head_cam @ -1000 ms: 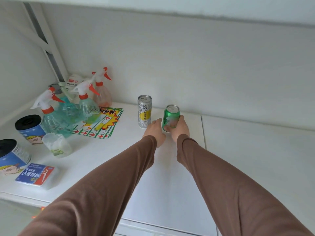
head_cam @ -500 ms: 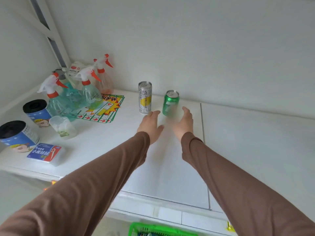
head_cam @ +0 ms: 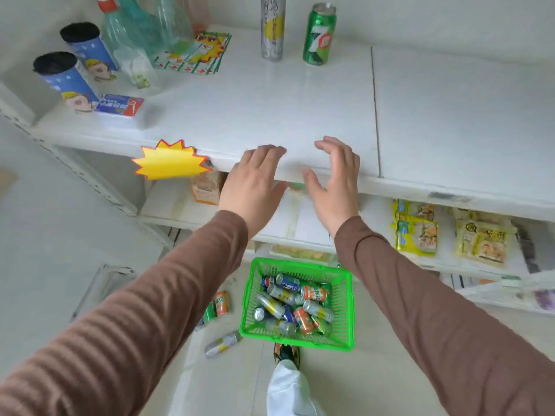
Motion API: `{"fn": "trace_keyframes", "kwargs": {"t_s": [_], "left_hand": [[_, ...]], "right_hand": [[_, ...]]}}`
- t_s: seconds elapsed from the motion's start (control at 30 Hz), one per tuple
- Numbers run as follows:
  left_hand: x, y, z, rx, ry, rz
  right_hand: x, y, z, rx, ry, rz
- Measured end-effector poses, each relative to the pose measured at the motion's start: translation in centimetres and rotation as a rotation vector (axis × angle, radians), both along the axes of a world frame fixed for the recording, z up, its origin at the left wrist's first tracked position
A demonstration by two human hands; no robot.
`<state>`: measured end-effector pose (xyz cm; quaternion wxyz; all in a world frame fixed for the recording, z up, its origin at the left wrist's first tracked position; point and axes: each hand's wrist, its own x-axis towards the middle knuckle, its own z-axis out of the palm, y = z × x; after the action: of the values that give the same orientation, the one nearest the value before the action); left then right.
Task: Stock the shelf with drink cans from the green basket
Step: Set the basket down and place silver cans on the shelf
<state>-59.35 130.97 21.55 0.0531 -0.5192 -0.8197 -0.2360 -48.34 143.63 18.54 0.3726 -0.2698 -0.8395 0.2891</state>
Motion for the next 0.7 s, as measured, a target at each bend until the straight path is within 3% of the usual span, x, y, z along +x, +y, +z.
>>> {"fn": "trace_keyframes", "kwargs": {"t_s": [0.17, 0.47, 0.7], "left_hand": [[5.3, -5.9, -8.2, -0.162, -0.072, -0.012], [10.3, -10.0, -27.0, -0.562, -0.259, 0.04], [11.5, -10.1, -39.6, -0.696, -0.347, 0.107]], "right_hand": [[5.6, -5.4, -7.4, -0.005, -0.083, 0.015], [12.8, -8.4, -25.8, -0.353, -0.535, -0.027], [13.3, -8.4, -39.8, -0.521, -0.779, -0.01]]}}
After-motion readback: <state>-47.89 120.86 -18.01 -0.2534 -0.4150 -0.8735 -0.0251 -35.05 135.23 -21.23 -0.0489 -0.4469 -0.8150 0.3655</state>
